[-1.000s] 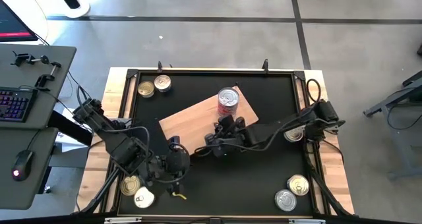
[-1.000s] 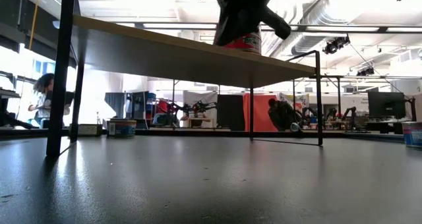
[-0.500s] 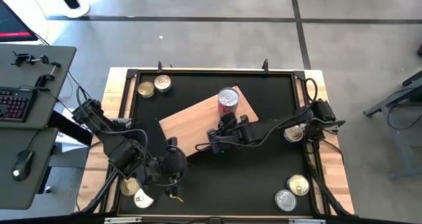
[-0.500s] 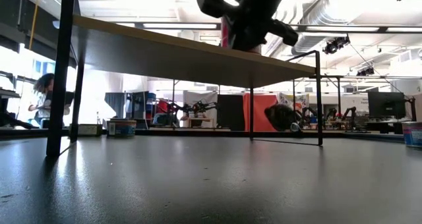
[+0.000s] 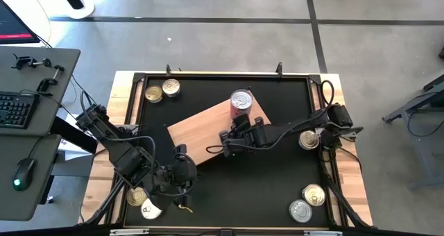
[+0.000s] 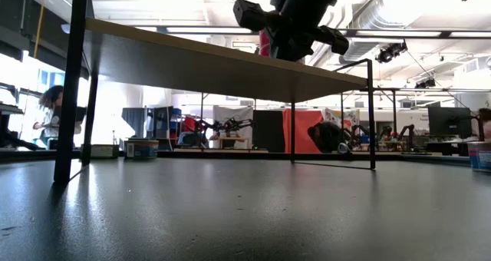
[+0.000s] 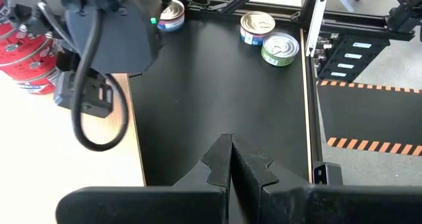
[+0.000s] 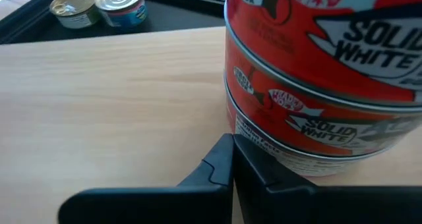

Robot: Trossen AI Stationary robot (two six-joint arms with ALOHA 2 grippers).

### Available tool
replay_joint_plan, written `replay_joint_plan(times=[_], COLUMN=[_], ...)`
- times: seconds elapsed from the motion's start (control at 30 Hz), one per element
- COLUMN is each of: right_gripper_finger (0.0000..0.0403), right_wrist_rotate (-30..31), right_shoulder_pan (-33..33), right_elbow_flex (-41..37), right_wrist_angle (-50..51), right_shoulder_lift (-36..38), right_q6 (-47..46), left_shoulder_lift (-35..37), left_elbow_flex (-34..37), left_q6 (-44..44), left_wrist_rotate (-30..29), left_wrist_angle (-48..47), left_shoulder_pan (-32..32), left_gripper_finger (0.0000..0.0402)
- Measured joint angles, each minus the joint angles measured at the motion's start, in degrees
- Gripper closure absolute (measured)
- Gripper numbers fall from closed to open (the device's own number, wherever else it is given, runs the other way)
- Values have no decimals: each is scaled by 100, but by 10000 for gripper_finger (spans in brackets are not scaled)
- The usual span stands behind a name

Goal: Stack canned seafood by type on shelf
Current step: Adjust the red stacked tuna cans on the shelf

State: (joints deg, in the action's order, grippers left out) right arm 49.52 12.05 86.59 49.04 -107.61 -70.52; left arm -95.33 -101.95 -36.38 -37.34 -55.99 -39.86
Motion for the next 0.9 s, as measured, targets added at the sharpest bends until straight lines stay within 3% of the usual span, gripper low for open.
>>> replay_joint_plan(times=[0.77, 0.9], right_gripper_finger=[403, 403], right_wrist_rotate=[-11, -262], right_shoulder_pan=[-345, -322], right_elbow_flex=[-4, 200], right_wrist_angle=[323, 416], right_shoulder_lift=[4, 17], right_q6=[203, 457], left_shoulder_lift=[0, 0], left_elbow_flex=[0, 0], left_q6=[0, 11], left_wrist_rotate=[-23, -73], left_wrist_angle=[-20, -20], left_shoulder_pan=[1, 1], left_gripper_finger=[402, 401])
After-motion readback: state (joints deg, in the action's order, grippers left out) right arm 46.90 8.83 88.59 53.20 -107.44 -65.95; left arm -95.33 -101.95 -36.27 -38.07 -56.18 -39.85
